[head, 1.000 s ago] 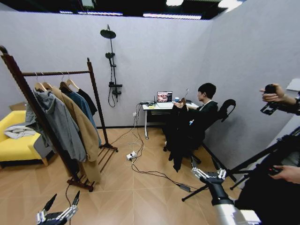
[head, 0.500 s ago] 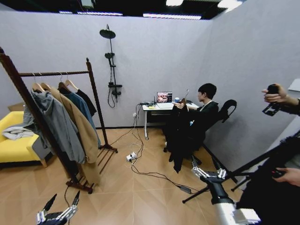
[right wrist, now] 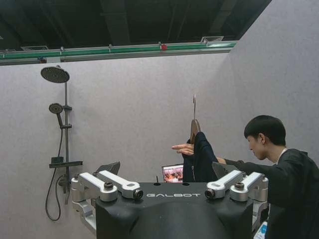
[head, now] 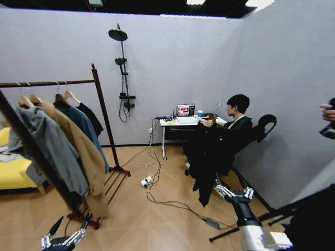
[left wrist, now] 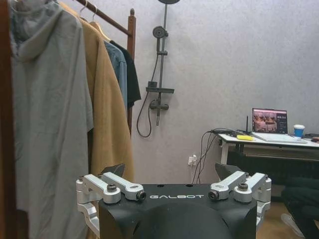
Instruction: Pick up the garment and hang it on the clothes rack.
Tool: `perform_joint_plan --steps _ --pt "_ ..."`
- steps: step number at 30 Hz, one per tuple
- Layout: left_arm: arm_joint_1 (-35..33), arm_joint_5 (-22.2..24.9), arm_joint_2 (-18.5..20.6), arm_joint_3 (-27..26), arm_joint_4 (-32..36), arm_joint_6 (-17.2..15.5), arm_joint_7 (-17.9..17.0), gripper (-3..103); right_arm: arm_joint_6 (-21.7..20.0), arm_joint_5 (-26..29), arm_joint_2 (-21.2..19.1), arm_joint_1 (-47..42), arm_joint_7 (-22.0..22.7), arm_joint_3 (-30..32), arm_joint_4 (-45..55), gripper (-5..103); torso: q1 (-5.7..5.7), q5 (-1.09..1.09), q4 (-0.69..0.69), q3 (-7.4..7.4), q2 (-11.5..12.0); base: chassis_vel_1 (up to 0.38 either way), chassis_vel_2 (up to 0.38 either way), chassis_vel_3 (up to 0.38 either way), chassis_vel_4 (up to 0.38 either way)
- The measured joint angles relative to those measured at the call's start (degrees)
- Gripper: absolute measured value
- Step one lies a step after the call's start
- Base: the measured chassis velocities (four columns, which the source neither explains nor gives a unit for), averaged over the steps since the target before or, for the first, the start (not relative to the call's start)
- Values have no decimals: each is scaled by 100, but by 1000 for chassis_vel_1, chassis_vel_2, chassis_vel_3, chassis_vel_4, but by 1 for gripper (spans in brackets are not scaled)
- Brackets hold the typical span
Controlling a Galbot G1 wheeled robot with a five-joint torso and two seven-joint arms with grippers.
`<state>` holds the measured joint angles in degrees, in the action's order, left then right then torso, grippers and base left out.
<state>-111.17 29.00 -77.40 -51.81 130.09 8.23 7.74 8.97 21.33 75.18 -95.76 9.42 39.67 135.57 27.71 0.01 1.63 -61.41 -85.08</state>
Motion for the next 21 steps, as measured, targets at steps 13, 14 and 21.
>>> perform_joint_plan --steps 13,14,21 --pt "1 0 1 1 0 0 -1 100 527 -1191 -15 104 249 327 365 100 11 -2 2 -3 3 -330 317 313 -304" --pt "1 0 1 1 0 0 0 100 359 -1277 -24 33 452 455 648 100 9 -4 1 -2 3 -177 119 44 -105" --pt "0 0 0 0 0 0 -2 100 -461 371 -390 383 538 1686 688 100 -7 0 4 4 -5 -8 1 -21 -7"
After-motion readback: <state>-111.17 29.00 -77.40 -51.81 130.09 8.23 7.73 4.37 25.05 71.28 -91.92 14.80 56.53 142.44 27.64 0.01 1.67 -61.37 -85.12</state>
